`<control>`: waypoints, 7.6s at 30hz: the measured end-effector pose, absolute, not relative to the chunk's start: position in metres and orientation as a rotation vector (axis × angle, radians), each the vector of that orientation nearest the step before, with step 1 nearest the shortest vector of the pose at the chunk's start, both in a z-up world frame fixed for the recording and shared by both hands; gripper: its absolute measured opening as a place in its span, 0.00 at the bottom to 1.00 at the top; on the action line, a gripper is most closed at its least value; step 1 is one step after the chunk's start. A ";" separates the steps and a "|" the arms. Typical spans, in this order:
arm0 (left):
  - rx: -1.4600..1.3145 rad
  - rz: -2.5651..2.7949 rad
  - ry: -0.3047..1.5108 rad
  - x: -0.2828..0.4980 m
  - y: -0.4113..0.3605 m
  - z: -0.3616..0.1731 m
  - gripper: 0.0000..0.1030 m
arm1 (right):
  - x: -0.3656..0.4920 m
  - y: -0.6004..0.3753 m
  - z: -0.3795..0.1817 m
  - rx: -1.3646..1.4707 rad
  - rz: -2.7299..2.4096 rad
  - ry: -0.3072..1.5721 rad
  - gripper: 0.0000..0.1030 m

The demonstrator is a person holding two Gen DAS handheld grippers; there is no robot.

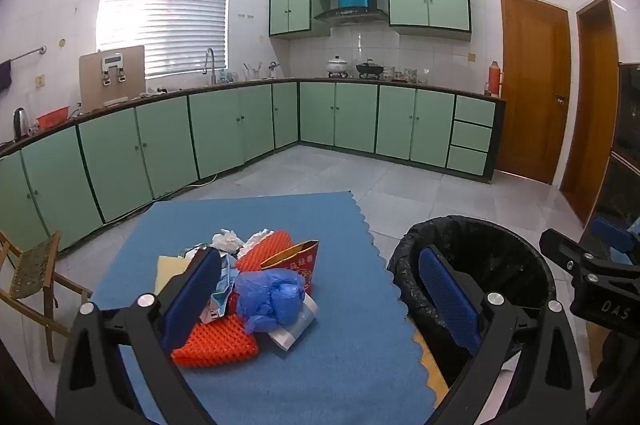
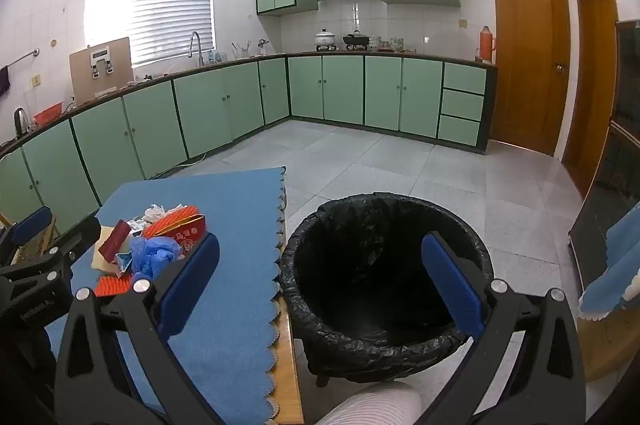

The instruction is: Collect trash

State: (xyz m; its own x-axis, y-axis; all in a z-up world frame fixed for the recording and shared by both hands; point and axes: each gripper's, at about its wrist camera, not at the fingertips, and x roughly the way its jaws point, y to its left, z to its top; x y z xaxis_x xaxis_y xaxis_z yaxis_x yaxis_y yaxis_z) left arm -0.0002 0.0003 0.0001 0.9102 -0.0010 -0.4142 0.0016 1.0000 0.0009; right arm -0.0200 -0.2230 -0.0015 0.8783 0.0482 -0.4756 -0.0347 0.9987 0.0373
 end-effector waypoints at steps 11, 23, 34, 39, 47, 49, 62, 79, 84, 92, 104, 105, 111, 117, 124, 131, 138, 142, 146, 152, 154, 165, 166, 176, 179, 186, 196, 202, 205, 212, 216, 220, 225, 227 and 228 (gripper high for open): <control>-0.005 0.001 0.426 -0.001 0.000 0.000 0.94 | -0.019 -0.222 -0.003 0.031 0.039 0.501 0.95; -0.003 0.002 0.425 -0.001 0.001 0.000 0.94 | -0.019 -0.221 -0.004 0.038 0.036 0.498 0.95; -0.004 0.002 0.426 -0.001 0.002 0.000 0.94 | -0.019 -0.222 -0.004 0.041 0.036 0.500 0.95; -0.004 0.001 0.425 -0.002 0.002 0.003 0.94 | -0.019 -0.223 -0.004 0.041 0.037 0.501 0.95; -0.002 0.001 0.428 -0.003 0.003 0.005 0.94 | -0.019 -0.223 -0.004 0.041 0.036 0.502 0.95; -0.005 0.003 0.426 -0.003 0.005 0.001 0.94 | -0.019 -0.224 -0.003 0.042 0.037 0.503 0.95; -0.004 0.004 0.427 -0.004 0.006 0.001 0.94 | -0.019 -0.224 -0.004 0.044 0.036 0.503 0.95; -0.003 0.003 0.429 -0.003 0.007 0.001 0.94 | -0.018 -0.227 -0.007 0.047 0.036 0.503 0.95; -0.003 0.004 0.430 -0.002 0.004 0.000 0.94 | -0.018 -0.227 -0.007 0.047 0.035 0.505 0.95; -0.006 0.003 0.436 -0.002 0.006 -0.002 0.94 | -0.017 -0.226 -0.006 0.046 0.037 0.505 0.95; 0.021 0.131 0.466 0.023 0.067 -0.027 0.94 | 0.012 -0.189 -0.036 0.050 0.106 0.565 0.95; 0.022 0.164 0.482 0.026 0.083 -0.033 0.94 | 0.015 -0.183 -0.040 0.043 0.118 0.568 0.95; -0.015 0.267 0.549 0.037 0.148 -0.062 0.94 | 0.045 -0.126 -0.073 0.032 0.217 0.601 0.95; -0.007 0.350 0.616 0.044 0.181 -0.093 0.94 | 0.072 -0.068 -0.107 -0.027 0.294 0.644 0.93; -0.001 0.356 0.644 0.052 0.190 -0.110 0.89 | 0.099 -0.033 -0.141 -0.047 0.349 0.732 0.73; -0.034 0.335 0.660 0.055 0.197 -0.117 0.85 | 0.101 -0.014 -0.148 -0.062 0.454 0.761 0.41; -0.040 0.293 0.683 0.053 0.186 -0.124 0.85 | 0.093 -0.014 -0.142 -0.025 0.536 0.741 0.19; -0.040 0.277 0.690 0.051 0.181 -0.124 0.83 | 0.087 -0.029 -0.129 0.007 0.537 0.706 0.19; -0.041 0.251 0.698 0.050 0.171 -0.126 0.80 | 0.080 -0.046 -0.122 0.025 0.509 0.680 0.19; -0.041 0.207 0.752 0.053 0.150 -0.139 0.80 | 0.065 -0.064 -0.119 -0.002 0.476 0.656 0.19; -0.044 0.187 0.787 0.056 0.145 -0.145 0.80 | 0.062 -0.069 -0.121 0.001 0.469 0.658 0.19; -0.041 0.148 0.817 0.061 0.134 -0.156 0.23 | 0.055 -0.096 -0.128 0.034 0.414 0.680 0.19; -0.049 0.147 0.813 0.060 0.135 -0.154 0.22 | 0.055 -0.097 -0.127 0.038 0.413 0.680 0.19; -0.047 0.122 0.690 0.029 0.132 -0.106 0.16 | 0.046 -0.106 -0.104 0.047 0.409 0.636 0.19; -0.022 0.091 0.632 0.022 0.122 -0.087 0.16 | 0.043 -0.115 -0.094 0.057 0.391 0.615 0.19; -0.025 -0.031 0.584 0.038 0.092 -0.063 0.16 | 0.045 -0.157 -0.067 0.083 0.294 0.566 0.19; -0.012 -0.239 0.547 0.092 0.004 -0.047 0.16 | 0.060 -0.251 -0.066 0.133 0.088 0.562 0.19; -0.010 -0.323 0.563 0.131 -0.056 -0.050 0.16 | 0.069 -0.299 -0.084 0.137 -0.008 0.583 0.19; 0.000 -0.356 0.569 0.145 -0.085 -0.053 0.16 | 0.073 -0.318 -0.096 0.149 -0.038 0.596 0.19; 0.034 -0.390 0.623 0.176 -0.147 -0.073 0.16 | 0.083 -0.352 -0.124 0.180 -0.102 0.634 0.19; 0.062 -0.410 0.650 0.187 -0.170 -0.085 0.17 | 0.085 -0.367 -0.134 0.191 -0.126 0.654 0.22; 0.073 -0.447 0.686 0.195 -0.179 -0.096 0.31 | 0.085 -0.371 -0.144 0.192 -0.147 0.675 0.39; 0.063 -0.443 0.683 0.189 -0.162 -0.094 0.48 | 0.079 -0.371 -0.145 0.190 -0.175 0.676 0.77; 0.046 -0.419 0.665 0.184 -0.146 -0.087 0.55 | 0.074 -0.365 -0.141 0.196 -0.191 0.657 0.86; 0.041 -0.402 0.648 0.180 -0.133 -0.083 0.60 | 0.071 -0.361 -0.139 0.200 -0.181 0.647 0.87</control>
State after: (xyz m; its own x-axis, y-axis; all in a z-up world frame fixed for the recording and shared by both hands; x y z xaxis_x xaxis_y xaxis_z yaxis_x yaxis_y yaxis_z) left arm 0.1804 -0.1333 -0.0827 0.7229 -0.3517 -0.5948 0.3770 0.9221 -0.0871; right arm 0.0710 -0.3610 -0.1385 0.7835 -0.1047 -0.6125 0.2289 0.9650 0.1278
